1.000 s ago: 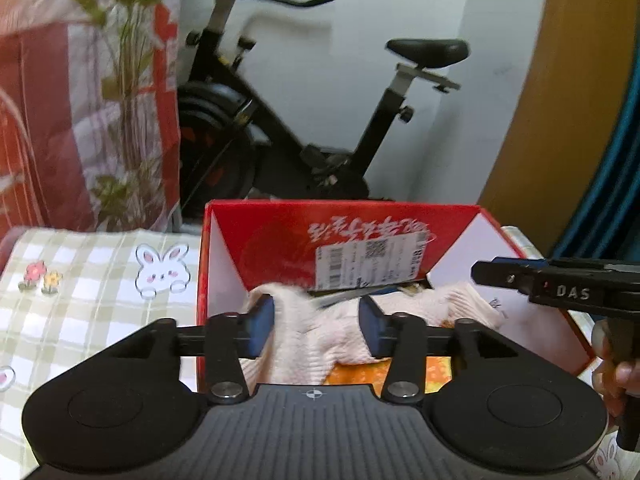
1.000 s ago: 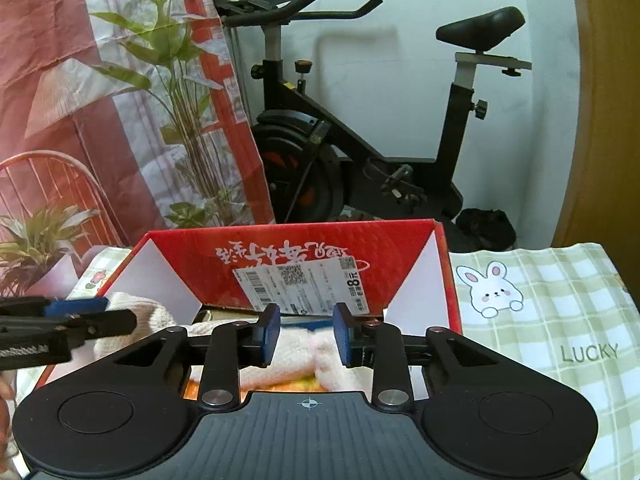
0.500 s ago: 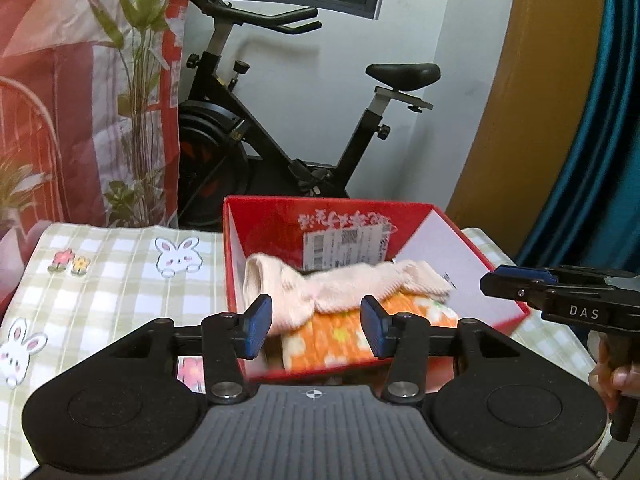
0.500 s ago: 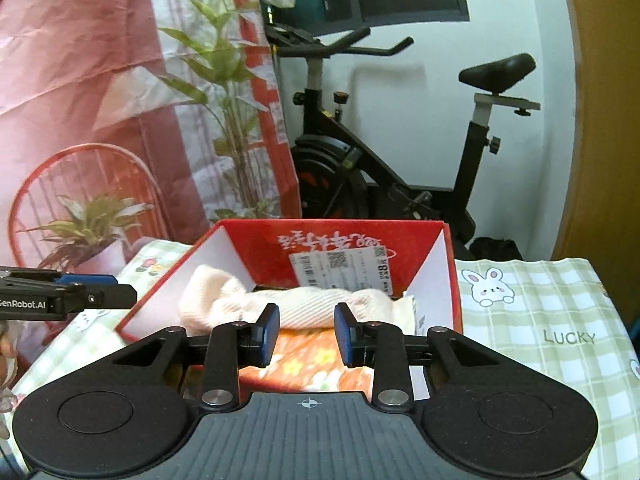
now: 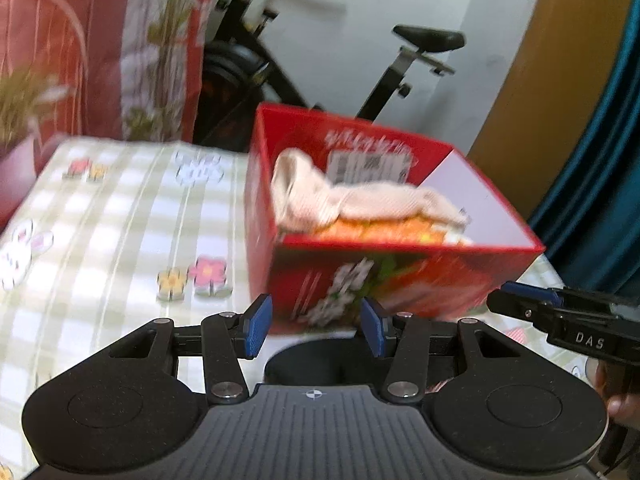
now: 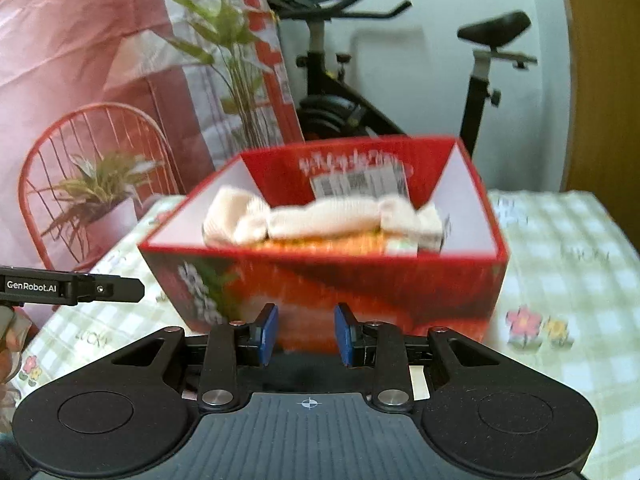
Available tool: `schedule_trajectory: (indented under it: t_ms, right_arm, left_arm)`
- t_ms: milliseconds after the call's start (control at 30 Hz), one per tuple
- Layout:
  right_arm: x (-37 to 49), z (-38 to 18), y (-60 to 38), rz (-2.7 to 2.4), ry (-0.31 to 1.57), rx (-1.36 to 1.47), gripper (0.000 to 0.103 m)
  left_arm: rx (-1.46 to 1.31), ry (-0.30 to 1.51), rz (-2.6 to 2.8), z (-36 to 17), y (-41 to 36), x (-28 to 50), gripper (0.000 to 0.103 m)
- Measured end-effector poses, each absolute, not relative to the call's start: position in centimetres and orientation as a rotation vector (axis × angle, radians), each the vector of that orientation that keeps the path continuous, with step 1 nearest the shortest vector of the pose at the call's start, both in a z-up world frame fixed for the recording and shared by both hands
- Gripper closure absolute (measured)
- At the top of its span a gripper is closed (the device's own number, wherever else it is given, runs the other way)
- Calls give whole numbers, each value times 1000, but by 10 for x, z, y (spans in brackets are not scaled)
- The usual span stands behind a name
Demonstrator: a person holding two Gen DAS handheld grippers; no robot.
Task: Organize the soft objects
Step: 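Move the left gripper down to the black strap and grasp it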
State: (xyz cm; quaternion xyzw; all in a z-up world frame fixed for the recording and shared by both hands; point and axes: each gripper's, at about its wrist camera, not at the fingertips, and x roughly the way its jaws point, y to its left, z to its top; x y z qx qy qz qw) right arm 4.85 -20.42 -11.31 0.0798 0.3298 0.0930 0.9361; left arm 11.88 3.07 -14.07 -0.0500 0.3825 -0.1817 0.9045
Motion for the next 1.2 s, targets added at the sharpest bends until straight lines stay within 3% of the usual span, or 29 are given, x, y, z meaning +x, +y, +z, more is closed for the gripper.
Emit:
schedule_trajectory:
  t_ms: [333,867,967,1033,1200]
  right_arm:
    - [32,-169,-187,174,713,147,73]
    - [20,-180,-189,181,669,151,73]
    - [20,-179,-190,180,673,156,73]
    - [20,-177,-190,175,678,160,73]
    - [14,-172,-194,164,675,187,73]
  left_arm:
    - [-229,915,-323,-184,50,129,48]
    - [-511,1023,-307,-221,51,138,46]
    - [-492,999,-301,-213,49,131,55]
    - [-473,969,-316,-203,49,124,72]
    - [-380,869,-364,-172,41,100,83]
